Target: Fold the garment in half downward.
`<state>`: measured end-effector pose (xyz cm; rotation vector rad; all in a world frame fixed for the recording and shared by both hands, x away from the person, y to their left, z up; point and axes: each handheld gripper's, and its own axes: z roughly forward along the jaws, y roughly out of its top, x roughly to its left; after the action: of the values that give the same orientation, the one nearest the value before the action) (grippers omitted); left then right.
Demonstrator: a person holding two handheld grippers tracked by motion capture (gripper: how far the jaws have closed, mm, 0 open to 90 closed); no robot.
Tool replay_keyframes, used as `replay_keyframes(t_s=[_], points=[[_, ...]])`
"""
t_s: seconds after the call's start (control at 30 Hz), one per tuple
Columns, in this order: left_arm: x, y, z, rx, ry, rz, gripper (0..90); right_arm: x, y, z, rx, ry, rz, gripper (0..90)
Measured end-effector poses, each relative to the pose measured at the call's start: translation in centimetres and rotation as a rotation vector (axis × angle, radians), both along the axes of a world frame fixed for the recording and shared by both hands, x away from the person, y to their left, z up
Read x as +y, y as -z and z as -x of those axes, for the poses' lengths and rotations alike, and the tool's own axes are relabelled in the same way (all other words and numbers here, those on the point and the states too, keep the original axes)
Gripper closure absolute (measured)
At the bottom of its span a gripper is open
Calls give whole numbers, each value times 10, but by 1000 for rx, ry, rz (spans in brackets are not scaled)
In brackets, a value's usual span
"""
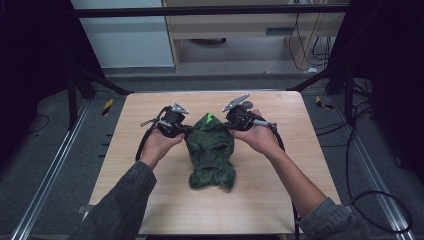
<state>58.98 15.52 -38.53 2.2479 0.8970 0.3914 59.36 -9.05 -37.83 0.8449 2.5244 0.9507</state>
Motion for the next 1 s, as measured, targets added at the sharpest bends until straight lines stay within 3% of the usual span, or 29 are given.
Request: replay_keyframes(t_s=[0.17, 0.43, 1.0], points=[[-2, 3, 7, -13, 21, -23, 885, 0, 1, 4, -17, -10, 7, 852], [0, 20, 29, 7, 64, -29, 885, -5, 18, 23, -18, -24, 6, 850], [3, 33, 54, 21, 95, -6, 885, -10, 37, 50, -21, -57, 3, 835]])
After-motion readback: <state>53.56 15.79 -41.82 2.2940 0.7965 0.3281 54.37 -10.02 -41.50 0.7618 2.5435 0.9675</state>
